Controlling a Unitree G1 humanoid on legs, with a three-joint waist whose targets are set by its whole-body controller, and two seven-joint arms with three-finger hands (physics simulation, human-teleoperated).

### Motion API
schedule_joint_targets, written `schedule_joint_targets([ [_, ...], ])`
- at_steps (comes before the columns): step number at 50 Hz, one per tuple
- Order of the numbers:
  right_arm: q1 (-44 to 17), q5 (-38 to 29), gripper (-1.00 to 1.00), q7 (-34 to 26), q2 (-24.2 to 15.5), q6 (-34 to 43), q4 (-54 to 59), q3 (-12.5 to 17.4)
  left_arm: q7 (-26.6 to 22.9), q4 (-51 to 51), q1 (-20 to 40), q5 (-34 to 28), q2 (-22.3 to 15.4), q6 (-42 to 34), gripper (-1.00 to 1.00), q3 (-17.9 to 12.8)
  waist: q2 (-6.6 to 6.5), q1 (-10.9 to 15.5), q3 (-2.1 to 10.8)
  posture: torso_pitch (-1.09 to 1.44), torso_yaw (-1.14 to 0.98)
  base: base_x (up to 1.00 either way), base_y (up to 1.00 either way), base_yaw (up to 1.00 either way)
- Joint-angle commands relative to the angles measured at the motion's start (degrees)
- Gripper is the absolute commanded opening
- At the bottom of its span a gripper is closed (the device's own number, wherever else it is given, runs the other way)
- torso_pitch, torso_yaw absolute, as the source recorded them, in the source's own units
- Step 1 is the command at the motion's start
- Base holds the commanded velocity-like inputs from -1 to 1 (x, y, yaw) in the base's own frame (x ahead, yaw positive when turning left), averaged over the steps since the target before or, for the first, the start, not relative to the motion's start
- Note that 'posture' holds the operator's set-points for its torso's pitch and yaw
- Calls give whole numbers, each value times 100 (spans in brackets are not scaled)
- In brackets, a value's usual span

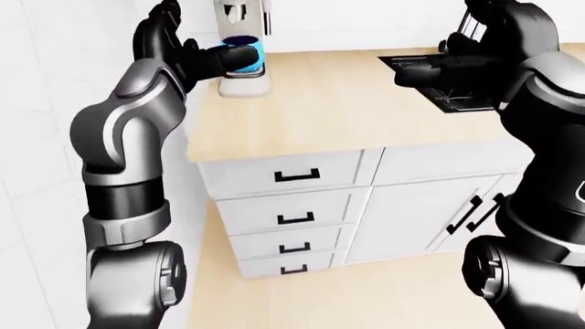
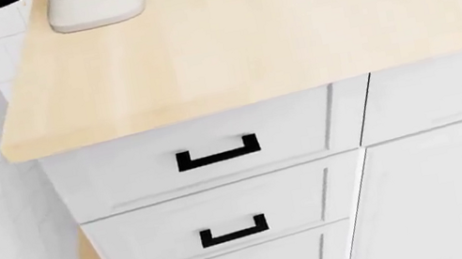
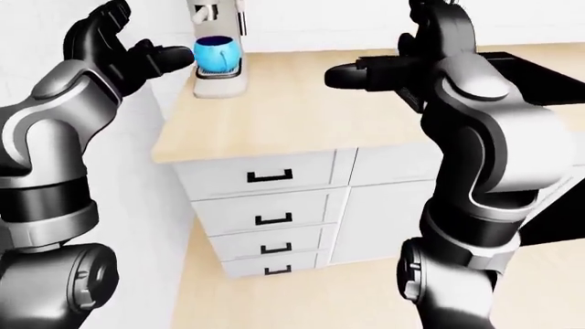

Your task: Press the button on the coffee machine to serve coffee.

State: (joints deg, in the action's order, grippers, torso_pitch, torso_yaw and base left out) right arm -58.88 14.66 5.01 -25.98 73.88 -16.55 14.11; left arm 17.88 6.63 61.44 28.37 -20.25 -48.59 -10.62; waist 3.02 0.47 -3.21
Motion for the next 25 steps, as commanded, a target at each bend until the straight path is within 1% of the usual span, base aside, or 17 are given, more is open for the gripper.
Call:
schedule_joint_targets([
  [1, -192, -16, 100, 4, -60, -199, -72, 15, -30, -146, 231, 2, -113, 157, 100, -82, 123, 63, 168, 0, 0, 34, 5, 0],
  [4, -162, -13, 100, 7, -71, -221, -62, 17, -21, -163, 215, 7, -112, 150, 100, -86, -4, 10, 209, 0, 0, 33, 5, 0],
  [8, -169, 2, 100, 21, -84, -175, -99, 27, -20, -143, 231, 7, -106, 161, 100, -80, -243, -53, 124, 0, 0, 32, 5, 0],
  [10, -137, 8, 100, 21, -84, -198, -104, 38, -15, -155, 227, 11, -103, 159, 100, -80, -429, -83, 174, 0, 0, 29, 10, 0],
  [12, -132, 11, 100, 25, -95, -205, -99, 48, -14, -152, 226, 9, -104, 165, 100, -79, -718, -88, 301, 0, 0, 29, 22, 0],
  [13, -111, 13, 100, 24, -97, -224, -93, 54, -23, -147, 216, 2, -104, 178, 100, -72, -487, -54, 263, 0, 0, 29, 23, 0],
  [14, -94, 17, 100, 26, -99, -230, -96, 58, -20, -148, 221, 3, -109, 168, 100, -78, -605, -35, 203, 0, 0, 29, 23, 0],
  [15, -96, 23, 100, 25, -109, -236, -90, 69, -20, -147, 224, 3, -114, 169, 100, -82, -655, -52, 155, 0, 0, 30, 23, 0],
  [17, -107, 30, 100, 23, -123, -242, -75, 61, -12, -157, 226, 8, -112, 159, 100, -83, -575, -20, 195, 0, 0, 30, 20, 0],
  [19, -117, 34, 100, 20, -135, -248, -64, 50, -10, -146, 226, 4, -101, 173, 100, -77, -500, -9, 204, 0, 0, 29, 12, 0],
  [21, -88, 38, 100, 3, -144, -259, -48, 39, -12, -118, 248, 0, -101, 179, 100, -73, -432, -8, 158, 0, 0, 17, 4, 0],
  [22, -77, 36, 100, -5, -148, -261, -39, 33, -20, -96, 257, -7, -101, 195, 100, -69, -420, -22, 155, 0, 0, 0, 0, 0],
  [23, -80, 40, 100, -3, -136, -268, -34, 47, -23, -88, 261, -8, -100, 199, 100, -68, -400, -18, 108, 0, 0, 0, 0, 0],
  [24, -82, 43, 100, -12, -142, -270, -19, 40, -16, -95, 278, -3, -102, 180, 100, -70, -318, -4, 96, 0, 0, 0, 0, 0],
  [25, -96, 46, 100, -4, -136, -264, -14, 53, 3, -121, 293, 12, -104, 144, 100, -81, -189, -5, 103, 0, 0, 0, 0, 0],
])
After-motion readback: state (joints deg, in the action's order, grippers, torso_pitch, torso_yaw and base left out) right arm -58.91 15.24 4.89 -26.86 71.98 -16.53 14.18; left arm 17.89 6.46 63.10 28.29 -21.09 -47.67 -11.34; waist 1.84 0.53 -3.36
